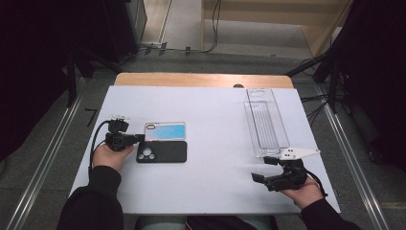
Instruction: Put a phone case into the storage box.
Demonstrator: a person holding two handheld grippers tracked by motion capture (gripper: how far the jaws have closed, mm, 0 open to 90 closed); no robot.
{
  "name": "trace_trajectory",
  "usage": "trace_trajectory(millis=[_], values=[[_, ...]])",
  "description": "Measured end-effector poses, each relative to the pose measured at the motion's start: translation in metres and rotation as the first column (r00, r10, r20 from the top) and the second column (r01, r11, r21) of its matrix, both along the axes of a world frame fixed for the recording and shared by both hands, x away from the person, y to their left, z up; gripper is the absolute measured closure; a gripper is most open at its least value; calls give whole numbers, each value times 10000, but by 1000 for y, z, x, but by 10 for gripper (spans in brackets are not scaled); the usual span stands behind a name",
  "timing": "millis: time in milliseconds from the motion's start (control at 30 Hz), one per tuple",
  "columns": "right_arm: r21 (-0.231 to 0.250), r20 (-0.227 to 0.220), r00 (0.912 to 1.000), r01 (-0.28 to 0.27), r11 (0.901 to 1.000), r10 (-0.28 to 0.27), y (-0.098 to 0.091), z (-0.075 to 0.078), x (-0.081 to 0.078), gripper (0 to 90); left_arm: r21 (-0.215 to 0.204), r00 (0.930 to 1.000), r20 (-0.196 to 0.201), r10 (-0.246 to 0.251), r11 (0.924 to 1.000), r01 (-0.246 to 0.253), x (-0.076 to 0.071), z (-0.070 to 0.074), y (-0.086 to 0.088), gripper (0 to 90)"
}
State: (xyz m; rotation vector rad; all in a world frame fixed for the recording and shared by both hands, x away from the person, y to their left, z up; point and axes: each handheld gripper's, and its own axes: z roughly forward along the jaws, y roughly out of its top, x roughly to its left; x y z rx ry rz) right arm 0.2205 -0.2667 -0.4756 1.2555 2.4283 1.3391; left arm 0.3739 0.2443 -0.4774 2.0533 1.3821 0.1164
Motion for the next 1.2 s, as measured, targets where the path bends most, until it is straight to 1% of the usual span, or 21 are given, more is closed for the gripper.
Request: trace_trajectory(millis=[267, 433, 533, 567, 633, 800, 1000, 1067, 1100, 1200], values=[[13, -5, 10000, -8, 10000, 8, 0, 0, 0, 121, 36, 9999, -42, 163, 9999, -163, 5, -4, 0, 900], [7, -7, 10000, -21, 10000, 21, 0, 0, 0, 121, -86, 9998, -20, 203, 9998, -204, 8, -6, -1, 900], [11, -2, 10000, -23, 10000, 23, 0, 0, 0, 121, -260, 9997, -14, 236, 9994, -236, 11, -7, -2, 900], [17, -5, 10000, -26, 10000, 26, 0, 0, 0, 121, -215, 9998, -36, 207, 9996, -207, 13, -7, -3, 900], [28, -7, 10000, -21, 10000, 21, 0, 0, 0, 121, -122, 9999, 59, 129, 9998, -129, 16, -6, -6, 900], [26, -10, 10000, -24, 10000, 24, 0, 0, 0, 121, -241, 9998, 118, 157, 9996, -154, 24, -8, -12, 900], [23, -13, 10000, -47, 10000, 47, 0, -1, 0, 121, -325, 9999, 170, 7, 9995, -1, 35, -9, -21, 900], [7, -24, 10000, -43, 10000, 43, 0, 0, 0, 120, -390, 9997, 236, 33, 9992, -23, 38, -10, -25, 900], [3, -24, 10000, -32, 10000, 32, -1, -1, 0, 121, -438, 9998, 207, 13, 9990, -4, 40, -11, -26, 900], [-79, -26, 10000, 39, 10000, -40, -1, -1, 0, 121, -413, 9996, 243, -162, 9990, 172, 45, -11, -32, 900]])
